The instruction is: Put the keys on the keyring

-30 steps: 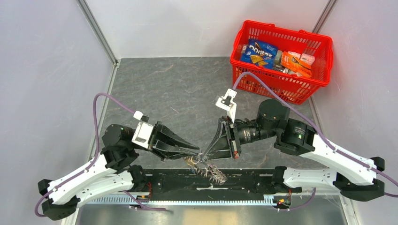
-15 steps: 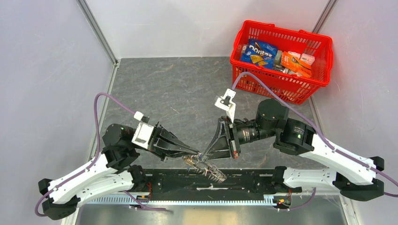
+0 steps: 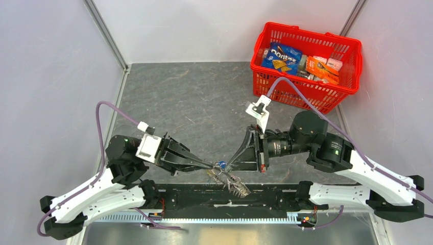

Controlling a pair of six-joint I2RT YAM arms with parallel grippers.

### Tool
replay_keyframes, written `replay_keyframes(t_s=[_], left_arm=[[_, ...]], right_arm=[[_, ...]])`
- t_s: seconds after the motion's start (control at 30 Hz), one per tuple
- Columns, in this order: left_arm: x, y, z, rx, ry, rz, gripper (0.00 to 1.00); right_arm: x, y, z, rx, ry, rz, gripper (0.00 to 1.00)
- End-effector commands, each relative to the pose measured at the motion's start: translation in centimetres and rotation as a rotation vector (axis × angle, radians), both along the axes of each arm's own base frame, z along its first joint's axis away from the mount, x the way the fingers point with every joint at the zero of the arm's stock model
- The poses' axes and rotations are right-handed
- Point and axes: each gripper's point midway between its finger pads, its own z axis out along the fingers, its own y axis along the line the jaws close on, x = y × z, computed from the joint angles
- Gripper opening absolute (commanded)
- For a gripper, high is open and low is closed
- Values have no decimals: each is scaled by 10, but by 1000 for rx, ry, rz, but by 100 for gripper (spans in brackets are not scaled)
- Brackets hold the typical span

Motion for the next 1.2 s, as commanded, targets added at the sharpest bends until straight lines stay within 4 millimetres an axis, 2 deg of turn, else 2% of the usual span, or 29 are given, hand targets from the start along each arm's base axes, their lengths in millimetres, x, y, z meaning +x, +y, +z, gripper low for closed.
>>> replay_keyframes(t_s=[0.0,0.27,0.43,0.5,0.63,0.73,1.17], left_arm=[[-12,17,35,-87,-47,-13,2],[-10,13,44,-64,-35,-14,2],[-5,5,37,-19,-18,-15,2],[-2,-1,32,5,-8,-16,10],[0,-9,27,32,3,-33,34],[1,-11,24,40,3,-35,41],[3,-16,19,62,12,-48,40]], right_arm=[[6,-7,17,70,-38,-61,0],[12,-8,18,79,-62,-102,0],[9,-10,21,88,-72,-82,0],[4,-10,22,88,-71,-51,0],[-2,-12,19,86,-69,-19,0],[-6,-15,20,91,-72,-1,0],[-4,-18,22,95,-91,-23,0]])
